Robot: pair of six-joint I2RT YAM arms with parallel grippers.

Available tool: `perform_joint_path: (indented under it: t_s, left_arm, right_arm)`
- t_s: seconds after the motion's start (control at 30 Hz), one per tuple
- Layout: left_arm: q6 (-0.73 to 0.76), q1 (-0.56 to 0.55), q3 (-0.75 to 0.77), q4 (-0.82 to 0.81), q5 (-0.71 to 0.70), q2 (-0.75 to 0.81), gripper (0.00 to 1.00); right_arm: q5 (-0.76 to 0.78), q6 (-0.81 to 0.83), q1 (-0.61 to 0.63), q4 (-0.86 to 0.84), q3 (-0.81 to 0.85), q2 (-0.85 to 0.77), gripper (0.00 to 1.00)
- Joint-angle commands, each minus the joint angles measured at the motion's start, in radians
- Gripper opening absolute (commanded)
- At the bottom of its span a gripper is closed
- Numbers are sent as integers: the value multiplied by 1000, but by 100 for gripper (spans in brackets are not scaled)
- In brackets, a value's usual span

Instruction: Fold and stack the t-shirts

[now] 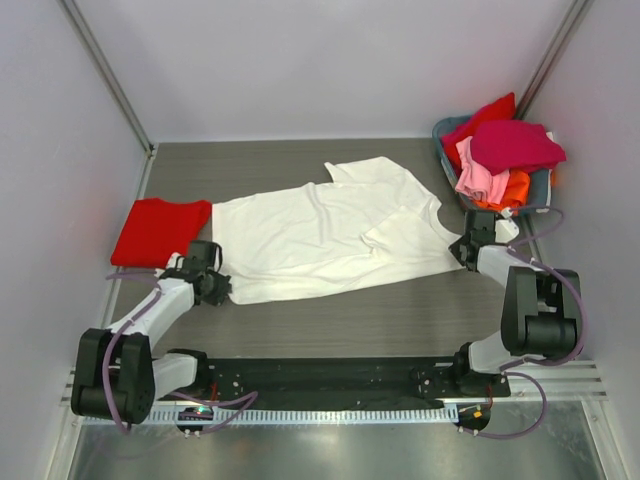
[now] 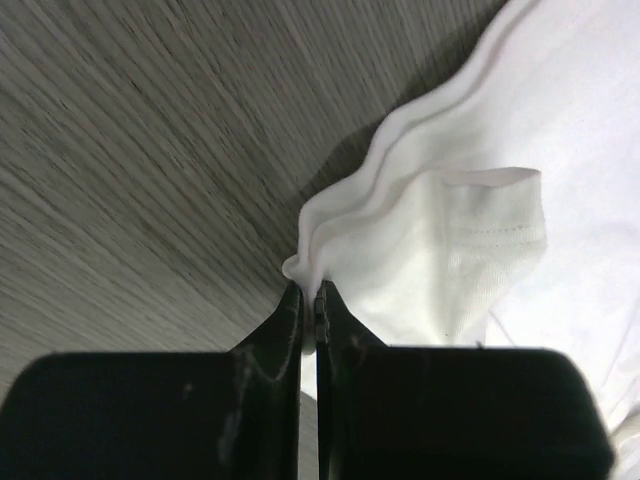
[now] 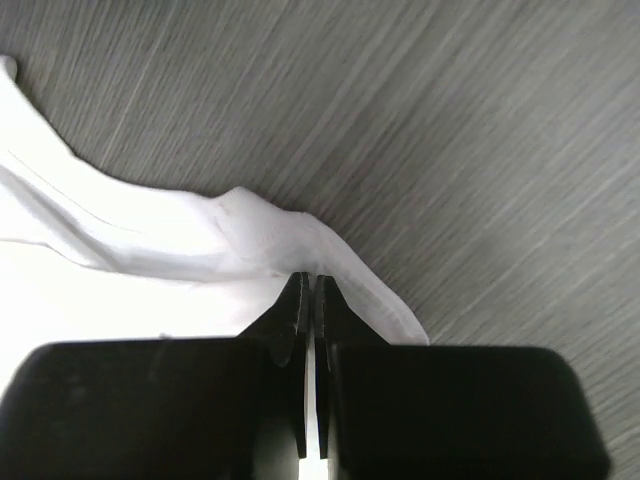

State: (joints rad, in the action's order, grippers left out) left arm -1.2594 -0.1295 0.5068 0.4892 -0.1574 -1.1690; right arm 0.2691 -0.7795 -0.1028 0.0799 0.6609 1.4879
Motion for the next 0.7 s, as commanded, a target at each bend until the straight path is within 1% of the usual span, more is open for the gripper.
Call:
perform_joint_path:
  t_s: [0.0, 0.07, 0.17, 0.23, 0.4, 0.47, 0.6, 0.67]
  left_arm:
    - [-40, 5, -18, 29, -82, -29, 0]
    - [-32, 22, -17, 51, -93, -12, 0]
    - [-8, 73, -24, 68, -62, 8, 0]
    - [0, 91, -14, 97, -60, 25, 0]
    - [-1, 97, -8, 152, -73, 75, 0]
    - [-6, 102, -14, 173, -68, 91, 0]
    - [-44, 102, -34, 225, -67, 124, 0]
    - [-48, 102, -53, 236, -62, 159, 1]
  right_arm:
    - [99, -43, -18, 11, -50, -58, 1]
    - [136, -56, -21, 17, -73, -96, 1]
    - [162, -76, -21, 38, -119, -170, 3]
    - [160, -92, -21, 47, -156, -219, 4]
    - [125, -141, -21, 89, -239, -319, 5]
    - [130, -152, -21, 103, -262, -391, 9]
    - [153, -159, -21, 132, -299, -520, 18]
    - [144, -144, -21, 133, -297, -551, 31]
